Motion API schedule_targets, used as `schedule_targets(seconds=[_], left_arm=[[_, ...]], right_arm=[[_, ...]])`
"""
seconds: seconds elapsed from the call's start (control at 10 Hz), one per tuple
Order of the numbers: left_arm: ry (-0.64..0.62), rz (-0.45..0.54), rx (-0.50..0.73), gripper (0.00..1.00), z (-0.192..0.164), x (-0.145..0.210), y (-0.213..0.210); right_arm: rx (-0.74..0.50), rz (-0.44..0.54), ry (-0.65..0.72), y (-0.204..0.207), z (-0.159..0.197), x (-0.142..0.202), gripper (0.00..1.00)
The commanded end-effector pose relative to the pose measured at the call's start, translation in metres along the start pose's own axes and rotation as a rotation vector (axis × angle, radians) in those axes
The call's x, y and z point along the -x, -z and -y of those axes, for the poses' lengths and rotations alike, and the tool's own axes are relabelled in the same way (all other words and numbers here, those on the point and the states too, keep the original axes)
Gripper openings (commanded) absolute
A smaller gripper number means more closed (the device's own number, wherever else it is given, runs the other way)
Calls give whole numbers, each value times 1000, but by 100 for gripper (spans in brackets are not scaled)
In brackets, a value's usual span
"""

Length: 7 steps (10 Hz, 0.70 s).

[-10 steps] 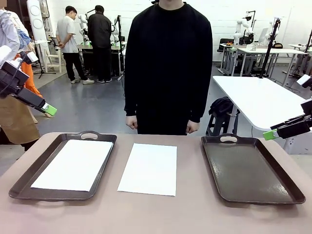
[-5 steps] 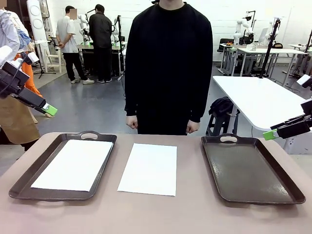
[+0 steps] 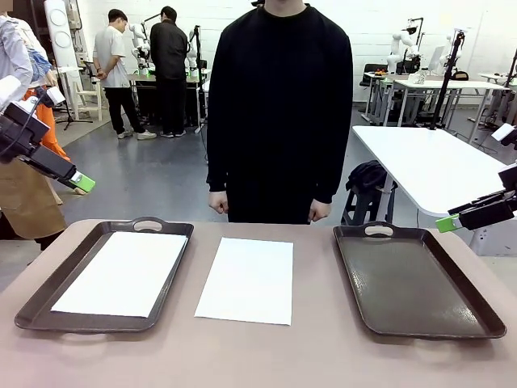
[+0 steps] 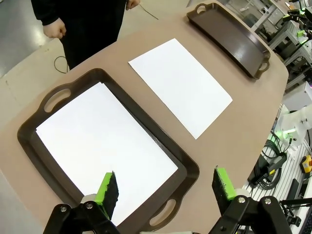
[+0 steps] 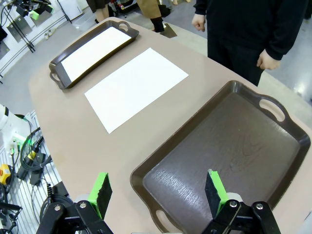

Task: Sort the A4 documents.
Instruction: Receive the A4 Paper.

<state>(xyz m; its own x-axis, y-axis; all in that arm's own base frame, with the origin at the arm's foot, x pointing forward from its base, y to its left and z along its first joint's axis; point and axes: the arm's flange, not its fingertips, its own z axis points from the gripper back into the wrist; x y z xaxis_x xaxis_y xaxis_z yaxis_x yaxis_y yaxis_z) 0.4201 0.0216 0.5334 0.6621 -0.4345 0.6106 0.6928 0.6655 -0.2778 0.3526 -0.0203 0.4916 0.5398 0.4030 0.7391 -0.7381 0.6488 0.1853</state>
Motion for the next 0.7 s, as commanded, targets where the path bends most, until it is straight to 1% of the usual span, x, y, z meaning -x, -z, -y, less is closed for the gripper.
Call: schedule_targets(seconds=[0.0,0.6], left_arm=[[10,1,-5,100,0,1,-1],[10,1,-5,100,0,1,-1]], right_arm=[[-18,20,-11,2,3,-1,100],[-18,20,-11,2,3,-1,100]])
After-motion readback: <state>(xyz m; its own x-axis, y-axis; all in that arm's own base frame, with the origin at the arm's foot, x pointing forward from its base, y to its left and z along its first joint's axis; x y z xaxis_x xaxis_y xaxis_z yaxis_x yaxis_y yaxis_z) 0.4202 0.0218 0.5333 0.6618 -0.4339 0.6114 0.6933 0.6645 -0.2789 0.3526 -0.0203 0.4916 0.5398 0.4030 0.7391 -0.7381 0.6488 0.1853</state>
